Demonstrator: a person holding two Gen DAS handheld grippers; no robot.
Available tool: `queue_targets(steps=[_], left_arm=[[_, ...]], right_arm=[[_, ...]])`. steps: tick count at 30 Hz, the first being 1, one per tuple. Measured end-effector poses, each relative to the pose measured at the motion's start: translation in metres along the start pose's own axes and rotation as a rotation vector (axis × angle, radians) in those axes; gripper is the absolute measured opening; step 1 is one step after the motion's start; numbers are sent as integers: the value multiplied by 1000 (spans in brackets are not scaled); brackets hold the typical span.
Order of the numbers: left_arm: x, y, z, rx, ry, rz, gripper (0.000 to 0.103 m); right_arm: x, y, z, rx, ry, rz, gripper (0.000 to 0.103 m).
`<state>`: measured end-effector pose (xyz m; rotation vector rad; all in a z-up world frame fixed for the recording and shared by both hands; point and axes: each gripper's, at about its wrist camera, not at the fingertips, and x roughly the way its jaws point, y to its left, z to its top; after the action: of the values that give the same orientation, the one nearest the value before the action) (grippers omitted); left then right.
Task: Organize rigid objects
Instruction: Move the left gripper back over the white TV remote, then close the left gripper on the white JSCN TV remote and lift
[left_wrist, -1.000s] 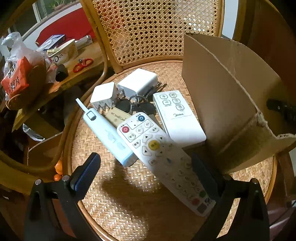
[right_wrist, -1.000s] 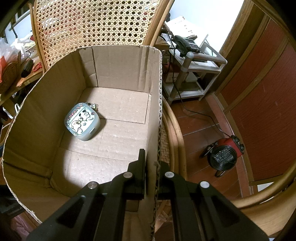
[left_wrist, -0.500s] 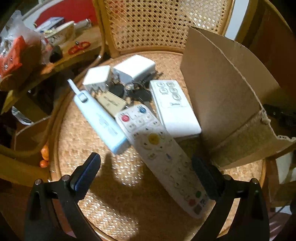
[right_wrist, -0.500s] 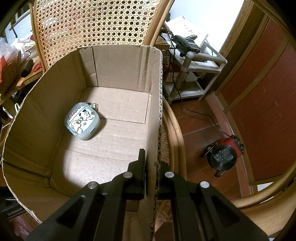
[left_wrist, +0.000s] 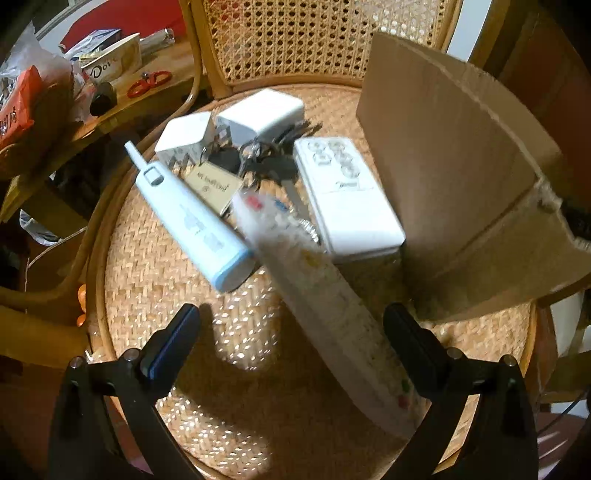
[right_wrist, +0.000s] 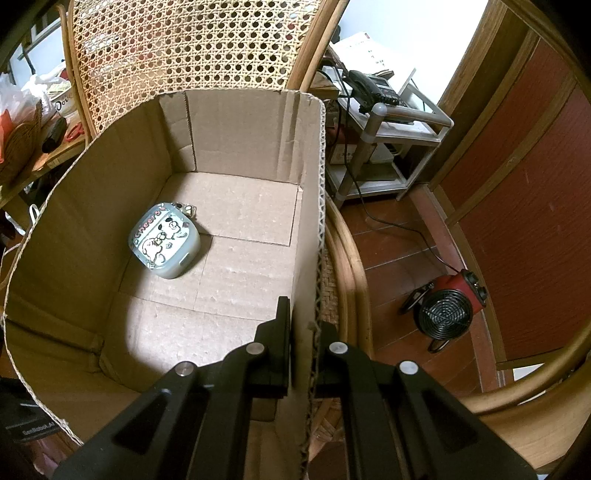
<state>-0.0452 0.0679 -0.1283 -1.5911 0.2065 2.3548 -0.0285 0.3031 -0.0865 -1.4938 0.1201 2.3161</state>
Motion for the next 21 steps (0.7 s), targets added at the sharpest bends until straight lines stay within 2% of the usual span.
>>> queue_targets(steps=[6,9,10,12,13,21], left_arm=[[2,2,-5,36,4,28,96],[-2,3,-6,49,-6,25,83],[-4,3,-8,55,-12,21,77],[-8,1,-10,80,-32,9,57],[-10,-1,-11,96,-40,2,41],[-12,-2,-13,128,-59,11,40]], right_arm=[[0,0,0,0,0,-1,7],[0,0,0,-1,1,-2,7],[0,0,0,0,1,-1,7],[0,0,0,-2,-1,-1,7],[0,0,0,0,0,-1,7],[0,0,0,-1,0,-1,7]])
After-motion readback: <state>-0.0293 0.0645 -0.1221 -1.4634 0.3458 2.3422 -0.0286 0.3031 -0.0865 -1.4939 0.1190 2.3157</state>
